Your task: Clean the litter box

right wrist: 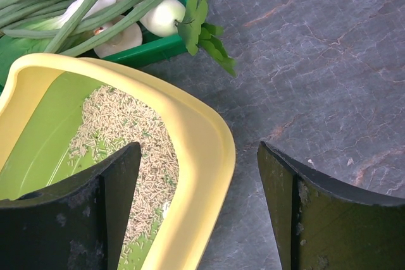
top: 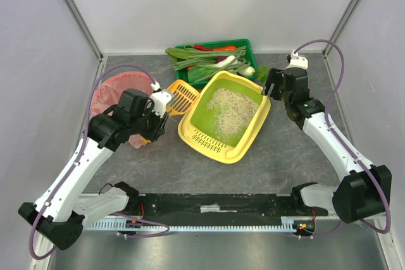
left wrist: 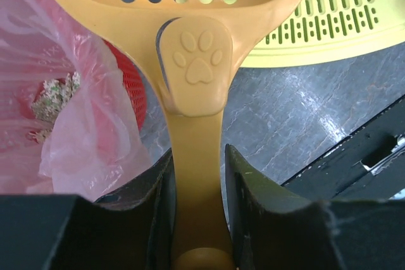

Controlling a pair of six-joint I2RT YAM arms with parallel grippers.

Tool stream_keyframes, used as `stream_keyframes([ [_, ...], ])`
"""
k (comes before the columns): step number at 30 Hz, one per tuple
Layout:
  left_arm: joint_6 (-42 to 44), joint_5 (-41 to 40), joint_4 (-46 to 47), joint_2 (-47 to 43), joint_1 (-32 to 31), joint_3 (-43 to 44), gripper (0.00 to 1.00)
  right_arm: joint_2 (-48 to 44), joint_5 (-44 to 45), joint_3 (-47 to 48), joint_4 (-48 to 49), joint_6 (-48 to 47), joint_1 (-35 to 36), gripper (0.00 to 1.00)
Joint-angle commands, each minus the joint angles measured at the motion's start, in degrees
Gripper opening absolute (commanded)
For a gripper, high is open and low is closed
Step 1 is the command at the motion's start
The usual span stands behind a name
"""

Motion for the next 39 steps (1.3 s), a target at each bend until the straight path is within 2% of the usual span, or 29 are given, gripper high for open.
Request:
stream_keyframes([
  [1,5.0,-4.2,1.9,2.4,-3.7,3.8,0.02,-1.2,1.5,2.5,0.8,0.2,-0.2,0.82],
  [6,6.4,-6.9,3.7,8.4,-8.8,8.5,0.02,-2.1,0.2,2.5,-1.3,-0.6,-0.2,0.81],
  [11,4.2,-4.9,10.1,13.6,-10.3,10.9,0.02,-1.7,-1.4,3.9,-5.8,-2.5,0.7,0.79],
  [16,0.2,-1.0,15.8,16.5,-10.5,10.3,0.02,-1.8,-0.4,2.8,-9.2,-0.1,0.7,0.78],
  [22,-3.2,0.0,18.9,15.3,-10.6,7.8,0.02,0.5,-0.9,3.0,-11.7,1.6,0.7,0.76],
  [35,-6.0,-1.3,19.2,11.7,-10.6,4.7,0.02,5.9,-5.3,2.5,-8.1,3.4,1.6,0.74],
  [39,-5.9,-1.0,19.3,11.8,-10.6,4.7,0.02,7.0,-5.8,2.6,-6.9,2.6,1.8,0.68],
])
